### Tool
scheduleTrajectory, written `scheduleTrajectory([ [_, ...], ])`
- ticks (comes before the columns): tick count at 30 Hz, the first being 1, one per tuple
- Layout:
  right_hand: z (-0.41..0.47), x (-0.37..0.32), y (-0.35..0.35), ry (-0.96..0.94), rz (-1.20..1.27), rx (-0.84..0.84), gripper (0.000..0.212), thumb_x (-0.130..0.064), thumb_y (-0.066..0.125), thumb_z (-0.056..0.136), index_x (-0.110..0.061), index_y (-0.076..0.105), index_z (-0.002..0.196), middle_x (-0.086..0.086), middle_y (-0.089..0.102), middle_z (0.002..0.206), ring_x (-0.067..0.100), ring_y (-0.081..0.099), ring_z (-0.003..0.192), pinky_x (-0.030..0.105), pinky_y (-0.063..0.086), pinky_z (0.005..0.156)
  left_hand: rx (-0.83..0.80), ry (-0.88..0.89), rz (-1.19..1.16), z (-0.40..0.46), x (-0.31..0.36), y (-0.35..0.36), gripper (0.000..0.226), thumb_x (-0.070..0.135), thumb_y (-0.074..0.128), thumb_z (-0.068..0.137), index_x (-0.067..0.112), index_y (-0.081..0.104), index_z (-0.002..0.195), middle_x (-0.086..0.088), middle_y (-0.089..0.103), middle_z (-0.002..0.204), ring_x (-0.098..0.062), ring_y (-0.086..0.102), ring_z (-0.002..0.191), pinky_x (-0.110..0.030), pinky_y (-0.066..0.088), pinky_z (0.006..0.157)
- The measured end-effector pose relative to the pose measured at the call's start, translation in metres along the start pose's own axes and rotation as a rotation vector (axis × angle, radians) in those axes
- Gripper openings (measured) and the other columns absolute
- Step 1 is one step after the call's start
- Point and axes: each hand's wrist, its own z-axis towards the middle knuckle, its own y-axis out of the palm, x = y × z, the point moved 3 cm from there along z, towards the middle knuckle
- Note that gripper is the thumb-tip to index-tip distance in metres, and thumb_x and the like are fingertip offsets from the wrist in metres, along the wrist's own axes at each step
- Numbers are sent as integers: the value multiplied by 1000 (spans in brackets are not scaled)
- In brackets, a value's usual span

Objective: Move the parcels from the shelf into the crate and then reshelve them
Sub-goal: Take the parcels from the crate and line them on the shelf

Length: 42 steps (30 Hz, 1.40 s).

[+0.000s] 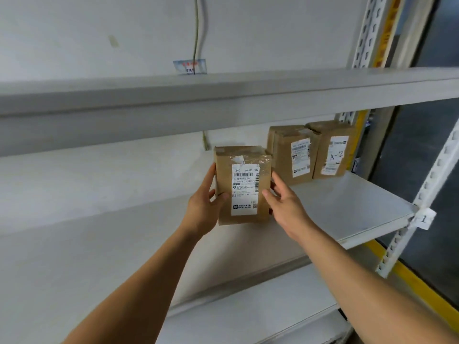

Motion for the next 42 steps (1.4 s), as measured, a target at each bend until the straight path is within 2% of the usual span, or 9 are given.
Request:
scheduleTrajectory([
  [5,57,20,-12,-28,-13,-24,62,-15,55,109,-47,36,160,-13,51,159,2,46,145,35,35,125,45,1,14,40,-10,23,78,35,59,92,62,25,156,16,59,149,-20,61,134,-50,49,114],
  [11,108,37,-29,1,-74,-11,63,-20,56,109,-44,32,162,-16,53,140,6,48,141,36,37,122,107,-9,47,81,-16,48,79,20,62,102,59,23,159,19,56,144,-26,59,137,-47,52,110],
  [17,136,46,-35,-42,-121,18,64,-15,55,108,-45,35,161,-7,55,154,0,48,135,24,37,113,158,-8,23,106,-25,68,81,13,60,103,59,24,158,23,49,151,-27,54,142,-47,49,114],
  [20,145,50,-34,-53,-152,22,65,-12,53,108,-44,33,162,-8,54,156,8,50,140,23,37,110,193,-6,5,111,-31,74,82,11,62,103,58,25,159,25,50,149,-23,54,141,-34,51,111],
  [23,149,53,-33,-55,-170,35,64,-12,50,109,-42,32,163,-8,56,151,6,52,132,20,35,105,215,-7,-7,112,-32,78,83,11,63,103,58,25,159,25,52,147,-20,55,140,-7,49,91],
  [28,151,54,-34,-44,-207,41,62,-16,49,110,-41,29,164,-5,52,157,14,51,141,18,32,105,225,-9,48,113,-33,80,82,18,65,103,61,21,158,19,50,155,-23,54,142,-36,51,105],
  [36,142,48,-35,-8,-140,7,63,-19,53,110,-44,30,163,-8,53,156,14,50,143,27,41,109,202,-70,159,105,-22,77,83,16,62,104,53,16,163,0,48,161,-25,57,139,-35,51,101],
  [39,128,46,-37,-10,-102,-7,66,-23,61,107,-43,31,162,-6,50,159,13,49,145,39,43,119,192,-107,143,96,-17,75,73,22,63,104,40,26,164,-2,51,158,-24,60,135,-39,54,103],
  [42,101,38,-43,9,-101,-2,64,-24,64,105,-32,36,162,-6,50,154,11,56,134,30,45,111,173,-164,186,82,-13,75,55,34,63,103,28,46,156,-1,64,145,-22,66,128,-43,58,102],
])
